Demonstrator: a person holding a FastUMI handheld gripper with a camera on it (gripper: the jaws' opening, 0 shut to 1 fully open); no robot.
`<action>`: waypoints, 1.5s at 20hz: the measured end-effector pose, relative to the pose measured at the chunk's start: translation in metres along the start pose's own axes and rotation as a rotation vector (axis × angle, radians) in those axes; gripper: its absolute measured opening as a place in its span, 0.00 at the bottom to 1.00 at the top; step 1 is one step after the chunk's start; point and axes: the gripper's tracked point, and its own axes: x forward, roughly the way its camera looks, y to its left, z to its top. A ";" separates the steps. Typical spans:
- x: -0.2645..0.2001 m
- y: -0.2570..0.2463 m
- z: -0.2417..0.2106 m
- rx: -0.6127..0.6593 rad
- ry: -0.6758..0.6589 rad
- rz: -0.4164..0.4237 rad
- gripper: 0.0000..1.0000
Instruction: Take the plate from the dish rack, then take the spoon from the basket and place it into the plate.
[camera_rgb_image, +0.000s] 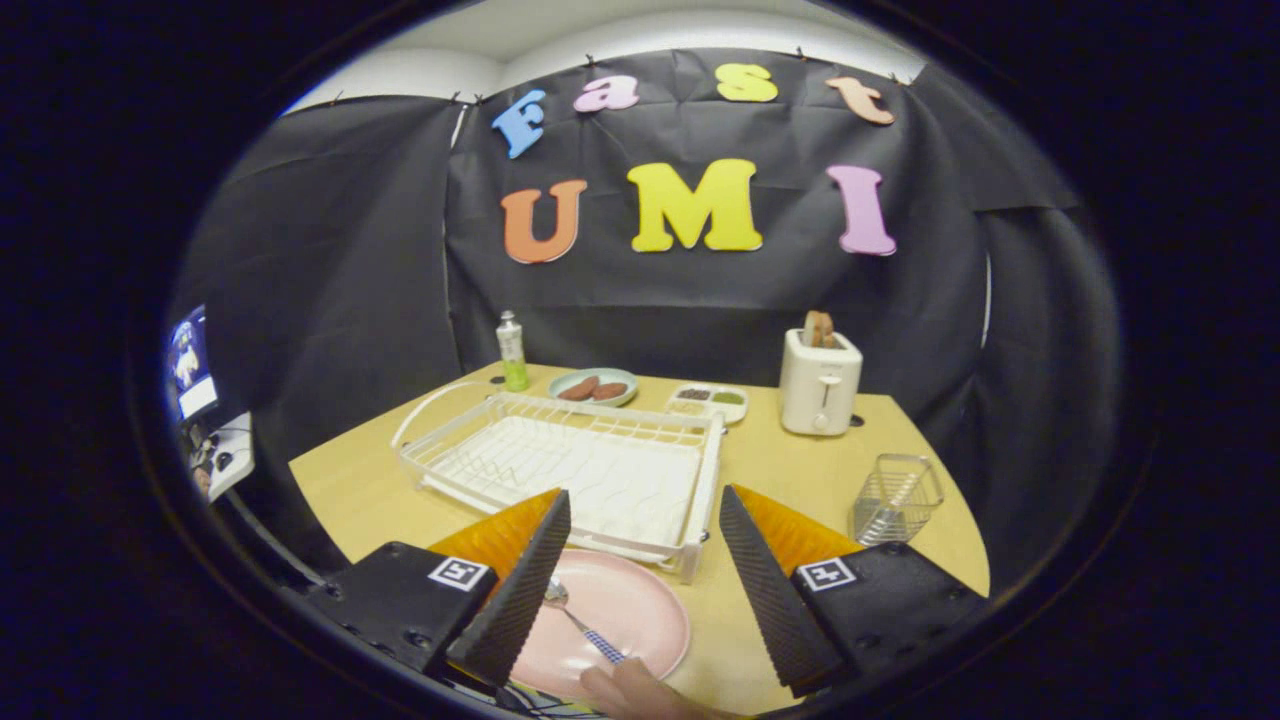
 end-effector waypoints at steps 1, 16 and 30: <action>-0.005 -0.004 0.006 0.012 -0.020 -0.032 0.99; -0.093 0.015 0.073 0.146 -0.201 -0.181 1.00; -0.116 0.033 0.065 0.110 -0.241 -0.173 1.00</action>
